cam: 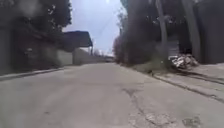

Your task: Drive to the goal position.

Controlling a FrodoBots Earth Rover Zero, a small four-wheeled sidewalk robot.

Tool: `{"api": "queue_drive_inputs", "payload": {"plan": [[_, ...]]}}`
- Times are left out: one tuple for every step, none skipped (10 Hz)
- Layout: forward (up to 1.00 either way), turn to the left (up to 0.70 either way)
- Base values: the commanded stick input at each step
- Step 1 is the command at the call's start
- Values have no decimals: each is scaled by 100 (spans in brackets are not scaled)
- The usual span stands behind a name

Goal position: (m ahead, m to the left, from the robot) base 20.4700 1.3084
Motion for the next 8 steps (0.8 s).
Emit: {"api": "queue_drive_inputs", "payload": {"plan": [[70, 0], [70, 0], [70, -5], [70, -29], [70, -35], [70, -19], [70, 0], [70, 0]]}}
